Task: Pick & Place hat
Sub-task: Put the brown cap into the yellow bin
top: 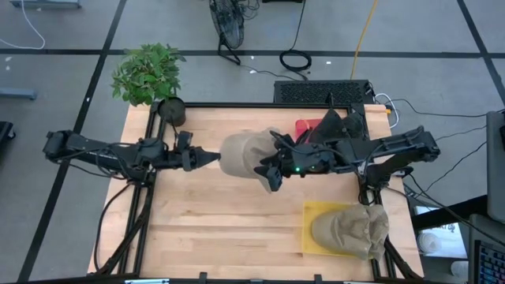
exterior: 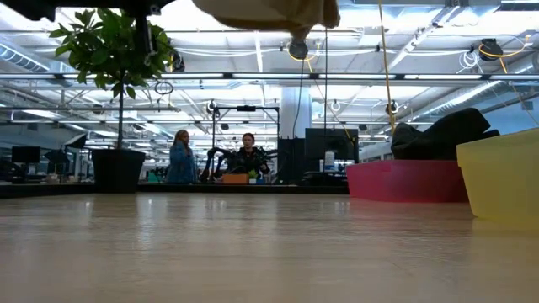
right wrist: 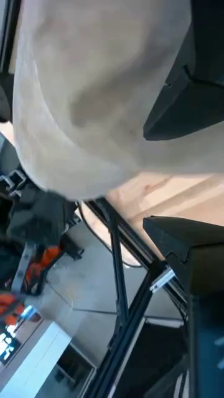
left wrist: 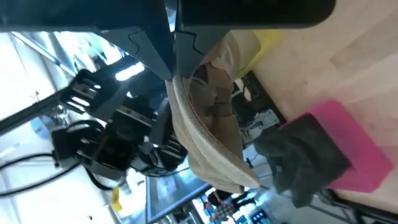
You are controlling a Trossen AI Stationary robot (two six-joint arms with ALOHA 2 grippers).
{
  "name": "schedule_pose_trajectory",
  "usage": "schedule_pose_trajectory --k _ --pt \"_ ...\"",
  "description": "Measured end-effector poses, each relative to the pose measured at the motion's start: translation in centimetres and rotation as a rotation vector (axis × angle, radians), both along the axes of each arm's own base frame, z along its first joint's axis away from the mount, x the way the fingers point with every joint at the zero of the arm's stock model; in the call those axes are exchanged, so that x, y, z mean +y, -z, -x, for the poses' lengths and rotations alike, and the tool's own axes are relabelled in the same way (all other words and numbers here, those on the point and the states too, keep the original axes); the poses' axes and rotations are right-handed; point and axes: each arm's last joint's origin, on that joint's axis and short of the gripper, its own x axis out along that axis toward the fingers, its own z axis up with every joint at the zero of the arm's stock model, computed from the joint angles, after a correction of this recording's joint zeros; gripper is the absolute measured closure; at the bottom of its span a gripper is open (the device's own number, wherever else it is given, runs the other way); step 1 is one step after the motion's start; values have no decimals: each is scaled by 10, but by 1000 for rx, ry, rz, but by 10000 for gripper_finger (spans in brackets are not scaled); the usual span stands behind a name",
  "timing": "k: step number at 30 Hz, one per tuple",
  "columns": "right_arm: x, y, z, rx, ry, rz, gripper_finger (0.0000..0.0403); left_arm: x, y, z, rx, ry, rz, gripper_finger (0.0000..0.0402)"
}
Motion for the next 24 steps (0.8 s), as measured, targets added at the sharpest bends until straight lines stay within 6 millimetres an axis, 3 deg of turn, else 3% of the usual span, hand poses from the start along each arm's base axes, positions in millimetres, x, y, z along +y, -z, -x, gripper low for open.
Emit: schedule_pose_trajectory --k 9,19,24 --pt "-4 1 -1 6 14 -5 207 -4 -18 -21 0 41 -66 396" --pt "-1 4 7 73 21 -24 206 -4 -20 -21 6 48 -77 396" --pt "-1 -1 4 14 14 -17 206 -4 -23 -21 -18 46 -75 396"
